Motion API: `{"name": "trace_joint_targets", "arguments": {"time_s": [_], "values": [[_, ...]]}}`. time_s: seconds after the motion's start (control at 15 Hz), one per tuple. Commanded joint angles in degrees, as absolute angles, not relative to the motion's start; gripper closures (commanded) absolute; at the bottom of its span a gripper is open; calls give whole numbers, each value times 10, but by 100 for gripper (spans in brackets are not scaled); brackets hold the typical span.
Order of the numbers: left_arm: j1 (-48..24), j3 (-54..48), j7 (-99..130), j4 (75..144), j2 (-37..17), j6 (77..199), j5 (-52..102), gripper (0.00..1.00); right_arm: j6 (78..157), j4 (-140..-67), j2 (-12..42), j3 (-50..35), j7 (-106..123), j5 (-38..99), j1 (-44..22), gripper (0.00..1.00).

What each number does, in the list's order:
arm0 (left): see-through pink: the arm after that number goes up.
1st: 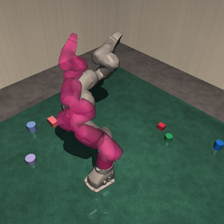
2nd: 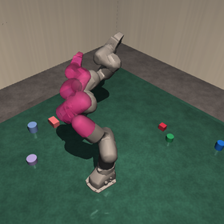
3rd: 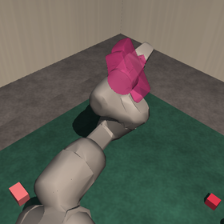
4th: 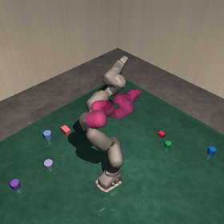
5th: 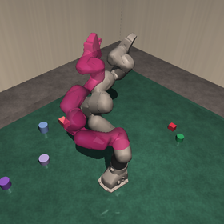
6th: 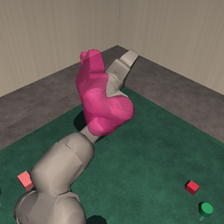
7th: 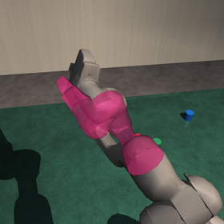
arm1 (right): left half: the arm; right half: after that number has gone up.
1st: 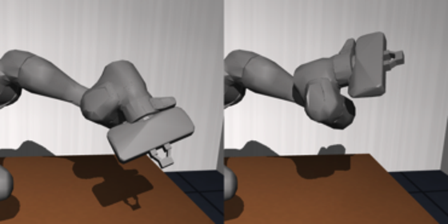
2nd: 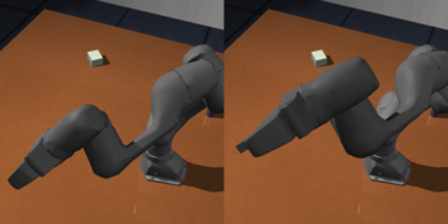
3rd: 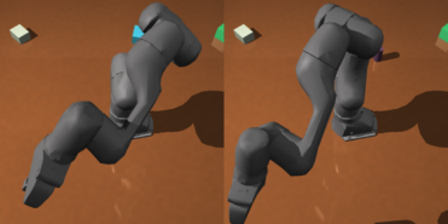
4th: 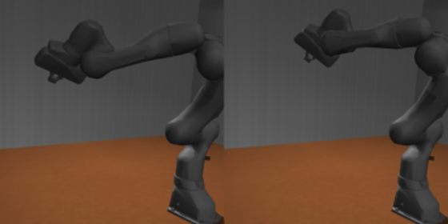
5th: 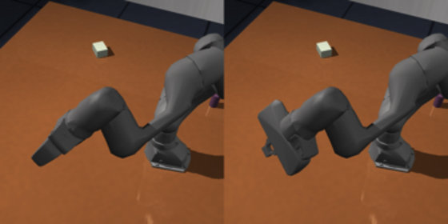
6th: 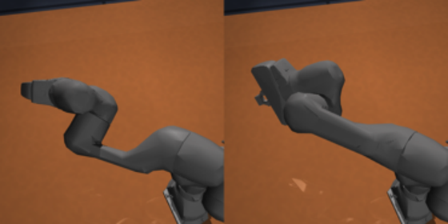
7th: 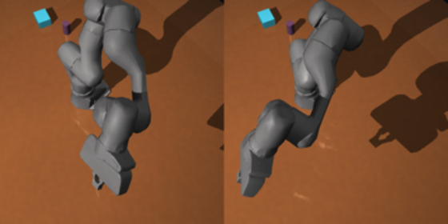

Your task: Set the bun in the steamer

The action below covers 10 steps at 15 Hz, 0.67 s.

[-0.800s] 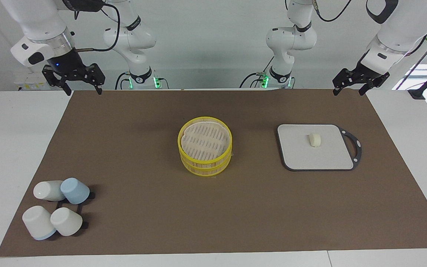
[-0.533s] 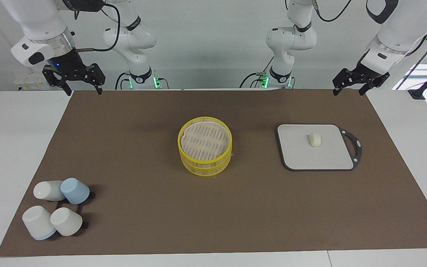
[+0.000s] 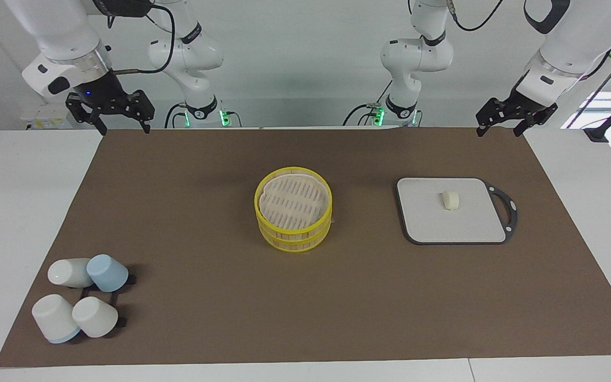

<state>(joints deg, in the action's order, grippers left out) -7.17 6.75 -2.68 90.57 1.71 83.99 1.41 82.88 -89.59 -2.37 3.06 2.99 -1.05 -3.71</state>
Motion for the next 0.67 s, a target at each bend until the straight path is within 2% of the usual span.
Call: {"name": "trace_joint_targets", "arguments": {"time_s": [0.0,0.13,0.27,0.33,0.47,0.6], "values": [[-76,70,-27,946,40,872,6,0,839,-908,-34,21,22,0,-75,0],[-76,70,-27,959,47,874,6,0,867,-907,-21,21,-62,1,-147,0],[-76,70,-27,982,57,896,6,0,900,-902,19,21,-156,3,-223,0],[-75,70,-27,1006,67,915,6,0,930,-900,43,21,-219,7,-256,0],[-71,70,-28,1078,100,971,6,0,958,-846,125,22,-311,28,-312,0],[-71,70,-30,1136,114,1018,6,0,1000,-823,172,22,-372,29,-351,0]]}}
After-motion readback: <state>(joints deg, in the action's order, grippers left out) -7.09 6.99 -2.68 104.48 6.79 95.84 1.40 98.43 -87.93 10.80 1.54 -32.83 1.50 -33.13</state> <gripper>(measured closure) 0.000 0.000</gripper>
